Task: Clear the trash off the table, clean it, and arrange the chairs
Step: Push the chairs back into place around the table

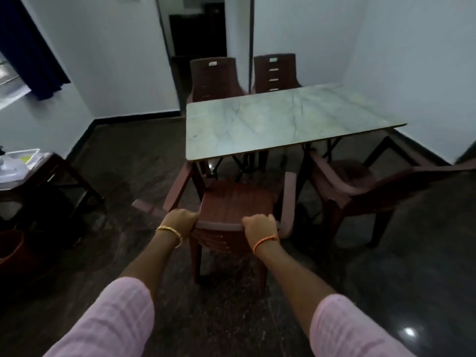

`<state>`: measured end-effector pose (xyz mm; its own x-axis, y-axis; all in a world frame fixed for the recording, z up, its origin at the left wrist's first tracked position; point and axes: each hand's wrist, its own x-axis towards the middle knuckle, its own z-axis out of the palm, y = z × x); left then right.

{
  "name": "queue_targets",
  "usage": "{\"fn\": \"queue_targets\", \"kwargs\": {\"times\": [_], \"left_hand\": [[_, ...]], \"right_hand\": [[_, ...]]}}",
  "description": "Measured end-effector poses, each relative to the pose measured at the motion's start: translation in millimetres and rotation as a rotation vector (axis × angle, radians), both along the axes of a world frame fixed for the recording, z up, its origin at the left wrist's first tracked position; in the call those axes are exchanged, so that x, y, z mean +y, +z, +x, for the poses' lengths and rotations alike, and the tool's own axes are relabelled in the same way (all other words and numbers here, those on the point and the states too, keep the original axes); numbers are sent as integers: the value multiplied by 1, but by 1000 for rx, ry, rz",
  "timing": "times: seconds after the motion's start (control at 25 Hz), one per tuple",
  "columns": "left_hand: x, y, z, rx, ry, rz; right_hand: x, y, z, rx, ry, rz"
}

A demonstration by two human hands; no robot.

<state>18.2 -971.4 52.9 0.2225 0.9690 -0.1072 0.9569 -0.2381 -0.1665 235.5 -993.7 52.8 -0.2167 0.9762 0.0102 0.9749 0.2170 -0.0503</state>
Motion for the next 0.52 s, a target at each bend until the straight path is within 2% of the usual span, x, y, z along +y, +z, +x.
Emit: {"fn": "queue_targets", "kwargs": {"times": [0.24,0.52], "left_hand": [[11,-1,18,27,-34,-31],[31,-2,100,33,-166,-60]], "right_hand": [[18,-1,28,12,7,27],[52,0,116,-31,-34,24]]}}
